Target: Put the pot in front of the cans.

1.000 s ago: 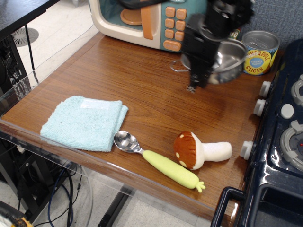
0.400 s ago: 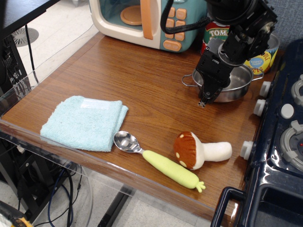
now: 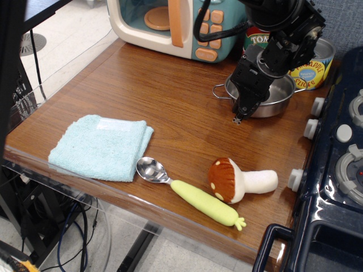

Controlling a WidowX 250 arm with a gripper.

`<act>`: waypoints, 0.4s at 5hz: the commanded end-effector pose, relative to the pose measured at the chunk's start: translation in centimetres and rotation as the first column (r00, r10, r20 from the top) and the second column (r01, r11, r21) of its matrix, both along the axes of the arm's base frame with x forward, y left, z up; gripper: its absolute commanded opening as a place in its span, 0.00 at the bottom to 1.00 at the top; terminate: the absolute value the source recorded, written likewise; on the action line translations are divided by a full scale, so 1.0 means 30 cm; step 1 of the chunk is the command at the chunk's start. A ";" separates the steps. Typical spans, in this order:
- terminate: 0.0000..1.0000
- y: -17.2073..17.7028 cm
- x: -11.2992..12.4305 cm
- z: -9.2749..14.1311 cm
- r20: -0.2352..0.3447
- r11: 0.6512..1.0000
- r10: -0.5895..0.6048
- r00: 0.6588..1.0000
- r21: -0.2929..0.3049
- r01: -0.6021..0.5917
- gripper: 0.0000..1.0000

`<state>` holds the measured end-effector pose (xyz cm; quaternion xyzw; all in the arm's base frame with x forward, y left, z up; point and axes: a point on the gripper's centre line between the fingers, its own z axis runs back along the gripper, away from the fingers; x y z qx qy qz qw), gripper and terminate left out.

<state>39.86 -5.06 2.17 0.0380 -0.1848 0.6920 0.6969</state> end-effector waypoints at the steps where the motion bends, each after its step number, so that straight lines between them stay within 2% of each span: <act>1: 0.00 0.029 -0.053 0.071 0.028 1.000 0.016 0.999 -0.018 -0.015 1.00; 2: 0.00 0.027 -0.056 0.097 0.032 1.000 0.009 0.999 0.021 -0.010 1.00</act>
